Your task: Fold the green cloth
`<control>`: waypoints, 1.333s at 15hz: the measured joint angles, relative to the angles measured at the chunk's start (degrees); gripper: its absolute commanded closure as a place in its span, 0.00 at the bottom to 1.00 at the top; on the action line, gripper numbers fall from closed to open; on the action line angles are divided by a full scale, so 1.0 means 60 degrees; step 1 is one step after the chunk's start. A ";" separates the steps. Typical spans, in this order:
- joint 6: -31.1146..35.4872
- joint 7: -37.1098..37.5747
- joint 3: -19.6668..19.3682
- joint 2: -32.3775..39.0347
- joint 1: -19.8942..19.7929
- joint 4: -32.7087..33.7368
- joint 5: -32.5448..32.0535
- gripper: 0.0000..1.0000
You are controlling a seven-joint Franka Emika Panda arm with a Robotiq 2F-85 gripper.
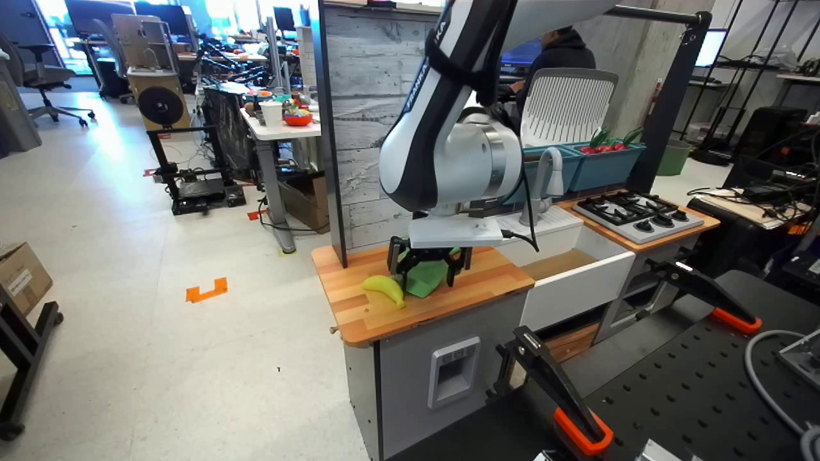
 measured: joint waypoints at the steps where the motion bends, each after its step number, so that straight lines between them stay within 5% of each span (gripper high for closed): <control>1: -0.0001 0.0032 -0.0014 0.0068 0.0030 0.0119 -0.0019 0.45; 8: -0.0006 0.0114 -0.0120 0.0328 0.0041 0.0640 -0.0095 0.98; 20: -0.0005 0.0243 -0.0148 0.0301 0.0077 0.0494 -0.0107 0.99</control>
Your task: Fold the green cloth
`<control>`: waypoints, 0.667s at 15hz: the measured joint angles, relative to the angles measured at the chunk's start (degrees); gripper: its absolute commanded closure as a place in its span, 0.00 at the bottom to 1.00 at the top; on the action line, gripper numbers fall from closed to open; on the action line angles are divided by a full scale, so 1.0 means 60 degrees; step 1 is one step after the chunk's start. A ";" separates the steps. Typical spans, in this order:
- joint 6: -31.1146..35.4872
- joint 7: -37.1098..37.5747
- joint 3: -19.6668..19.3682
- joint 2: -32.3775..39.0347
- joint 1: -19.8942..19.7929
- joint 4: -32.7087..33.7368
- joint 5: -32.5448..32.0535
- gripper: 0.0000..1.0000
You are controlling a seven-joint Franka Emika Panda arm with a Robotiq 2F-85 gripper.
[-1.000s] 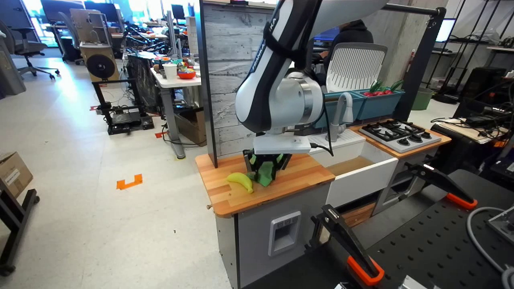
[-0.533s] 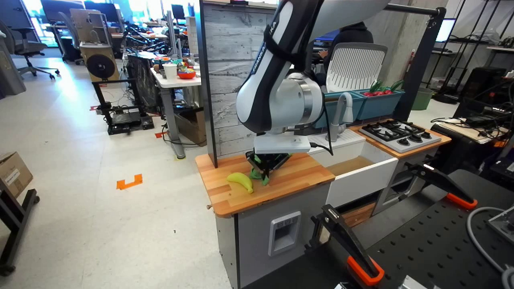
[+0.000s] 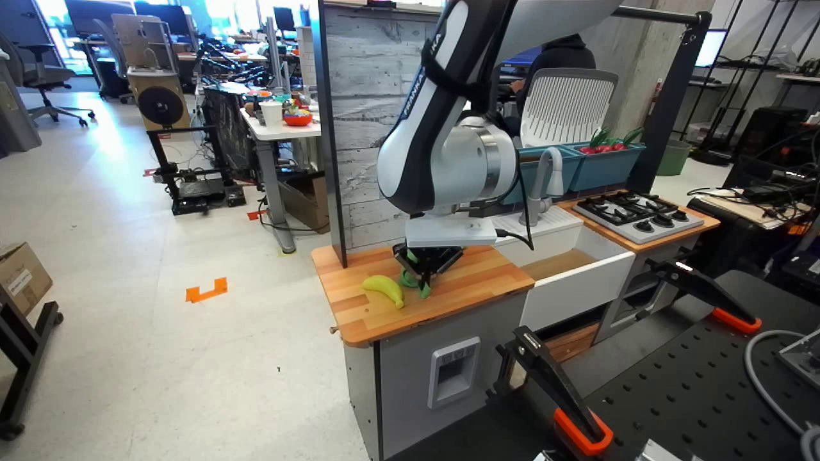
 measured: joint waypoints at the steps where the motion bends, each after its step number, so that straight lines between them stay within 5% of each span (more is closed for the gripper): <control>1: 0.0000 0.0000 0.0008 -0.0077 0.0001 -0.0118 0.0000 0.99; 10: -0.0003 -0.0002 0.0243 -0.1992 -0.0484 -0.1699 0.0138 0.99</control>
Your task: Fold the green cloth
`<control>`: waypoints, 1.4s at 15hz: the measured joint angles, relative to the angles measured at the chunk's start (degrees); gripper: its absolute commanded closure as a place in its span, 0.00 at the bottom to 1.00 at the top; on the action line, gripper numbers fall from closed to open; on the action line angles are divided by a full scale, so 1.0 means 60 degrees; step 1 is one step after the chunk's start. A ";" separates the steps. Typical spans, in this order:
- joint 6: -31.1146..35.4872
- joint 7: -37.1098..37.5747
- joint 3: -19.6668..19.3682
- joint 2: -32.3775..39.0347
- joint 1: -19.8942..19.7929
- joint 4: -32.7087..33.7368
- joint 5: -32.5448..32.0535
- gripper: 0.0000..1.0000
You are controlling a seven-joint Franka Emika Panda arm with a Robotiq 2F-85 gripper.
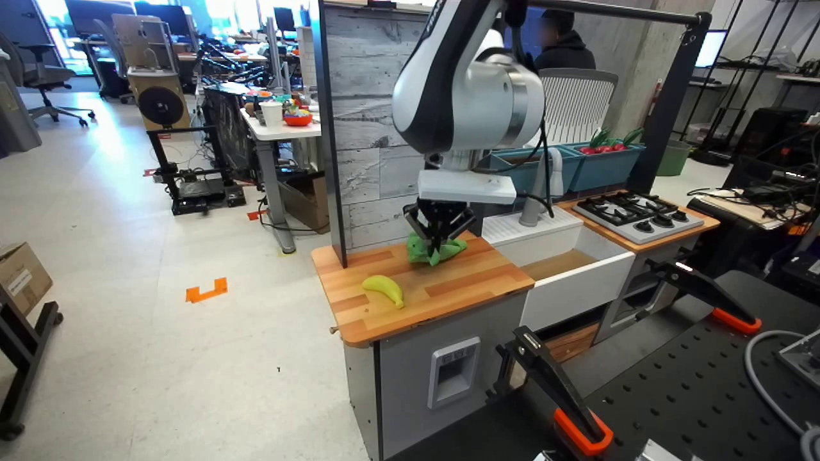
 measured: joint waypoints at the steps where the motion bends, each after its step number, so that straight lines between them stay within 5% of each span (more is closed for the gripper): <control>1: -0.0006 -0.0003 0.0095 -0.0227 -0.0171 -0.0085 0.0076 0.99; 10: -0.0221 -0.0009 0.0688 -0.0698 -0.1617 0.0385 0.1110 0.99; 21: -0.0910 0.0131 0.0760 0.1171 -0.2382 0.2842 0.1561 0.99</control>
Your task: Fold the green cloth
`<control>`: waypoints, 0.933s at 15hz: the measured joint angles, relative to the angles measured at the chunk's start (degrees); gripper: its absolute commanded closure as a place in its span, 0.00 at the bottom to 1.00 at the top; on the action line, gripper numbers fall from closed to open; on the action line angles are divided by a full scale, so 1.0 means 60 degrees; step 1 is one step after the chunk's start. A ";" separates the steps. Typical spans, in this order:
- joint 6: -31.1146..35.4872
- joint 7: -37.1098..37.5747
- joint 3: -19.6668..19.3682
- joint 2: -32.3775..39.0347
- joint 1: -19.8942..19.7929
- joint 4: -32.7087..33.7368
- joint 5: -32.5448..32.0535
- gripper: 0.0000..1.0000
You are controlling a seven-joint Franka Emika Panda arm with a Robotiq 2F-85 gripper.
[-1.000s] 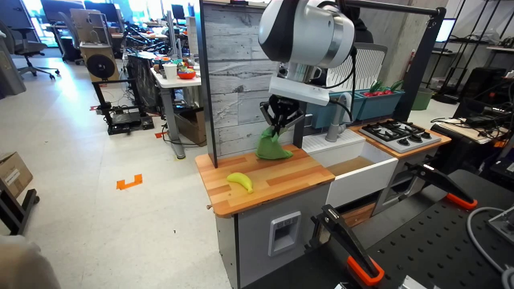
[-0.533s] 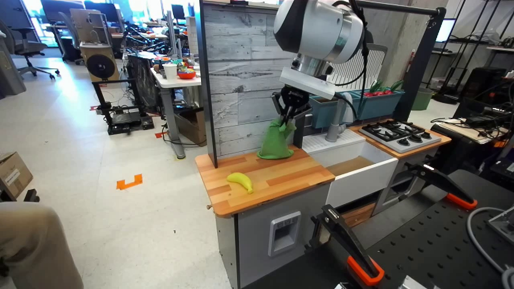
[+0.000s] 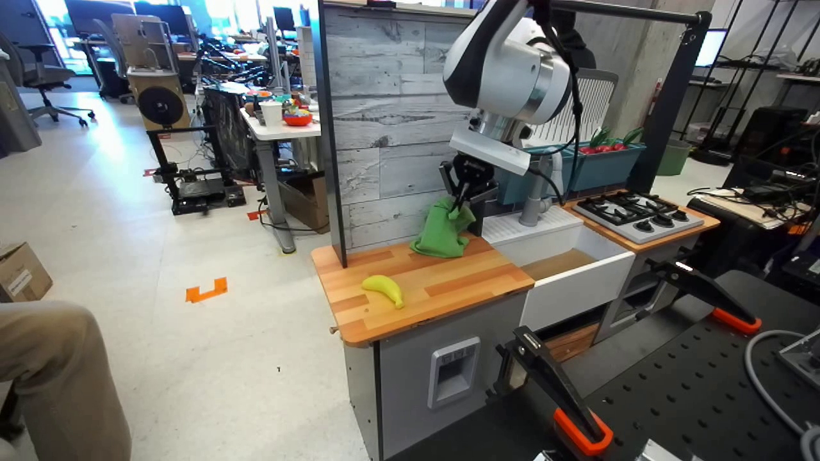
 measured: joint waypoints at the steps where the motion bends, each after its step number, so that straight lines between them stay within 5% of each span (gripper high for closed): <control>1: 0.0000 0.0047 -0.0001 0.0240 0.0008 0.0230 0.0000 0.99; 12: 0.0002 0.1488 -0.0695 0.2499 0.0542 0.2799 -0.0020 0.99; 13: 0.0002 0.1572 -0.0753 0.2624 0.0593 0.2939 -0.0029 0.71; 14: 0.0001 0.1644 -0.0806 0.2728 0.0640 0.3051 -0.0038 0.69</control>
